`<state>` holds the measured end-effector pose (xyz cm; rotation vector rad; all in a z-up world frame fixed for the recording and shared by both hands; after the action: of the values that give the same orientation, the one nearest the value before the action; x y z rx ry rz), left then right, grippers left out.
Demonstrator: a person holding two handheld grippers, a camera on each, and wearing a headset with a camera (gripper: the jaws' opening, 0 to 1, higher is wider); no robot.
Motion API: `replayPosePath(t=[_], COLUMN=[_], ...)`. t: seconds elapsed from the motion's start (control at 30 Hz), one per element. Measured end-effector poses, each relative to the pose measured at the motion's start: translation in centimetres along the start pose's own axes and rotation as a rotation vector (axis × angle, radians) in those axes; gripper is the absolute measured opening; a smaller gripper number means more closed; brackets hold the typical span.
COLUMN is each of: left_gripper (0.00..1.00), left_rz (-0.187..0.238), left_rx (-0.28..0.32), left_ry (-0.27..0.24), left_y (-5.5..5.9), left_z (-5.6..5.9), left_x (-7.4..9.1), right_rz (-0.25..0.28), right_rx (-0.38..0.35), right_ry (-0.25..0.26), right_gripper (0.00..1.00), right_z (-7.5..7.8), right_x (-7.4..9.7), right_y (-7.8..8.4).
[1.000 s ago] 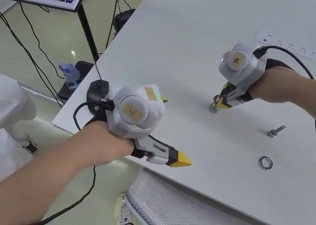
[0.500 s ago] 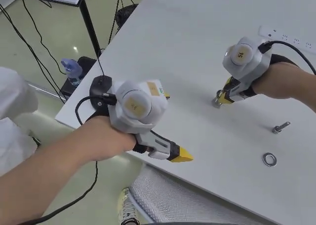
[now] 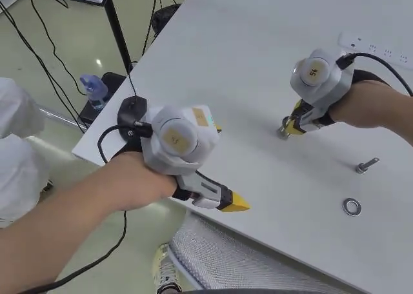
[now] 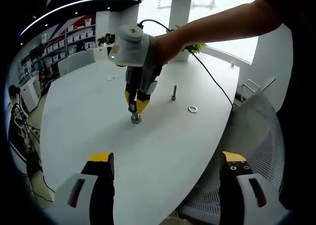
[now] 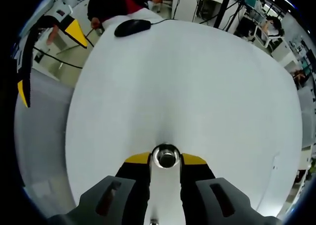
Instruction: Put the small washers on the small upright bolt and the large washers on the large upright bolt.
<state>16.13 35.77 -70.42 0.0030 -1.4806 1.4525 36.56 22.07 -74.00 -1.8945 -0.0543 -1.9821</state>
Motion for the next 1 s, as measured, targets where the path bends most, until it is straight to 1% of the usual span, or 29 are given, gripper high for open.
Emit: replayPosePath(t=[0.3,0.5,0.8,1.0], left_gripper=[0.87,0.87,0.86,0.86], left_rz=[0.003,0.005,0.003,0.004], left_rx=[0.006,0.009,0.007,0.008], left_ry=[0.000,0.000,0.003,0.007], left_y=[0.16,0.28,0.30,0.34], left_z=[-0.01,-0.11,-0.13,-0.03], left_x=[0.07,0.05,-0.02,0.00], right_rz=[0.004,0.006,0.003,-0.006], right_rx=[-0.009,0.011,0.035,0.054], right_ry=[-0.002,-0.001,0.009,0.008], right_gripper=[0.22,0.22,0.22,0.22], right_z=[-0.19,-0.59,-0.65,-0.58], right_x=[0.39,0.69,0.82,0.51], right_y=[-0.26,-0.30,-0.43,-0.48])
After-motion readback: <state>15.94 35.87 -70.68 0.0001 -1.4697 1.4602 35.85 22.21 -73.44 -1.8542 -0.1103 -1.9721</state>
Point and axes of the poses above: the centre of the closed fingertips' face, and the gripper's own axes: x roughly backward along the fingers, z roughly to its right, y roughly out of its underside, the point moved 10 cm from there along x, roughly backward along the fingers, and after that the axes turned 10 degrees about x, right-handed, at the moved point
